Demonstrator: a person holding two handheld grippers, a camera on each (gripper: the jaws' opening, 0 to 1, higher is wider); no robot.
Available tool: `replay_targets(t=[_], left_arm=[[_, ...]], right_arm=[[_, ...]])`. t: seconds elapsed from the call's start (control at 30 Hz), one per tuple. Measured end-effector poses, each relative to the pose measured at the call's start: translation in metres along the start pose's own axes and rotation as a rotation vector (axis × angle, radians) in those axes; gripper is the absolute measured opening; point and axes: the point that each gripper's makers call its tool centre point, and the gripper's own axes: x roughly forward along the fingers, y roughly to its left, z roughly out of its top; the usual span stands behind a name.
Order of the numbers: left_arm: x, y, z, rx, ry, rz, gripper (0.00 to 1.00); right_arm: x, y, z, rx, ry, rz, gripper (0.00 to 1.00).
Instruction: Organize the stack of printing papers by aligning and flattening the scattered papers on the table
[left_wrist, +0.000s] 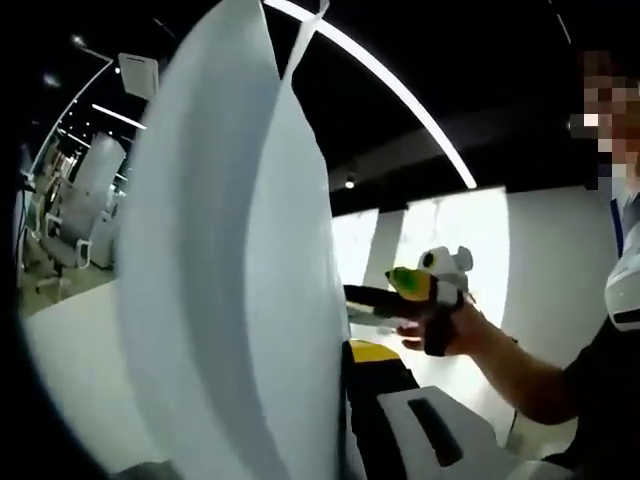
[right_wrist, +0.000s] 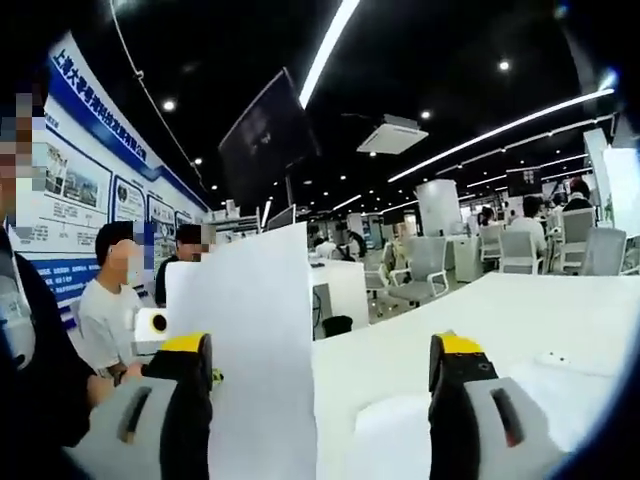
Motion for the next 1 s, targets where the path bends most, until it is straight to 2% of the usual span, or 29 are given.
replay_targets(t=[0.1, 0.37, 0.73, 0.8, 1.0], left_arm=[[0.001, 0.001, 0.0, -0.002, -0.001, 0.004, 0.06], [0.001, 0.004, 0.0, -0.004, -0.002, 0.018, 0.06], [0.003, 0.004, 0.001, -0.005, 0.0, 0.018, 0.06], [0.003, 0.004, 0.001, -0.002, 0.001, 0.018, 0.06], [0.004, 0.007, 0.0, -0.006, 0.006, 0.022, 0.06]], right_arm=[[-0.01, 0.006, 0.001, 0.014, -0.023, -0.003, 0.9], [-0.025, -0.004, 0.004, -0.005, -0.032, -0.054, 0.9], [-0.031, -0.012, 0.009, -0.032, -0.05, -0.102, 0.9], [-0.06, -0.018, 0.014, -0.038, -0.068, -0.141, 0.9], [-0.088, -0.026, 0.014, -0.042, -0.09, -0.206, 0.9]])
